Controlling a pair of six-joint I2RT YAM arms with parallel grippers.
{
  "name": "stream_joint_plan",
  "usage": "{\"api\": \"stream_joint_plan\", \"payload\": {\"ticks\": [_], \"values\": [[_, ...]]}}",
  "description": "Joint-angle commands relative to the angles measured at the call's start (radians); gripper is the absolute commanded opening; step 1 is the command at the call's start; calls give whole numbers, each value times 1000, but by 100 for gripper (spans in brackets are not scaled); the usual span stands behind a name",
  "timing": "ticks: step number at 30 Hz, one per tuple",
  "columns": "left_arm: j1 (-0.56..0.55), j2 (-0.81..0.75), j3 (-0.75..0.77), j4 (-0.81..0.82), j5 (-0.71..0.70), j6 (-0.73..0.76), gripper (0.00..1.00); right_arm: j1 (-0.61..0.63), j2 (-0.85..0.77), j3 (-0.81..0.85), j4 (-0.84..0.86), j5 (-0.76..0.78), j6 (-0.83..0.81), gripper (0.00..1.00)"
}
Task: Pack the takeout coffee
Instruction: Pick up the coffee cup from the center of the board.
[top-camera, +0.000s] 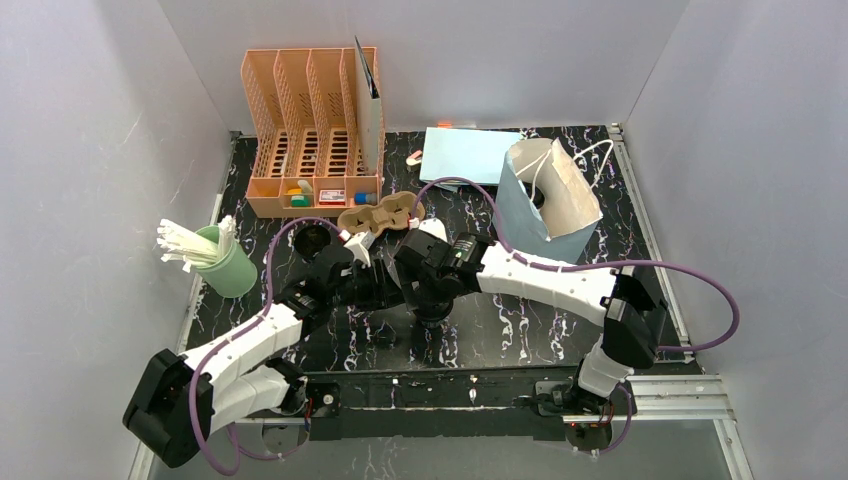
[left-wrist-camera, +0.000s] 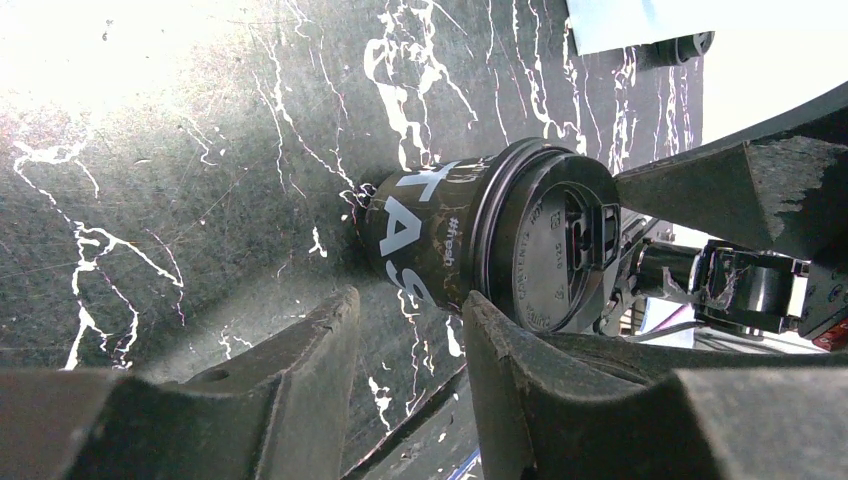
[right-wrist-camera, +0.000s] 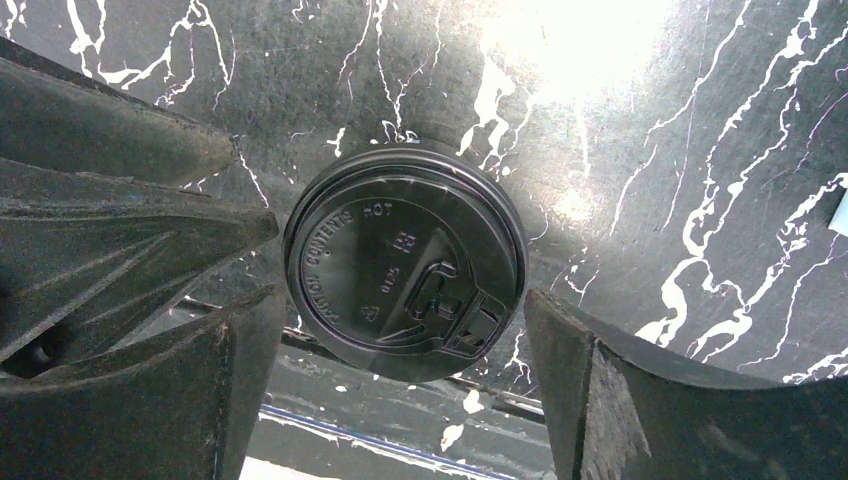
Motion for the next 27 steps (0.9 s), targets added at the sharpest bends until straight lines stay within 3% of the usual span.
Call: {"api": "stream_joint_plan", "payload": {"ticks": [1,8,12,27], "values": [[4,7,-2,16,21,1,40,8,24,43,-22,26,4,97],[4,10,-9,24,19,-2,40,8,38,46,-27,28,-4,98],[4,27,-16,42,23,-6,40,8,46,46,-26,24,-5,91],[4,107,-31,113,42,-12,39,7,48,-62,15,-35,-4,82]]}}
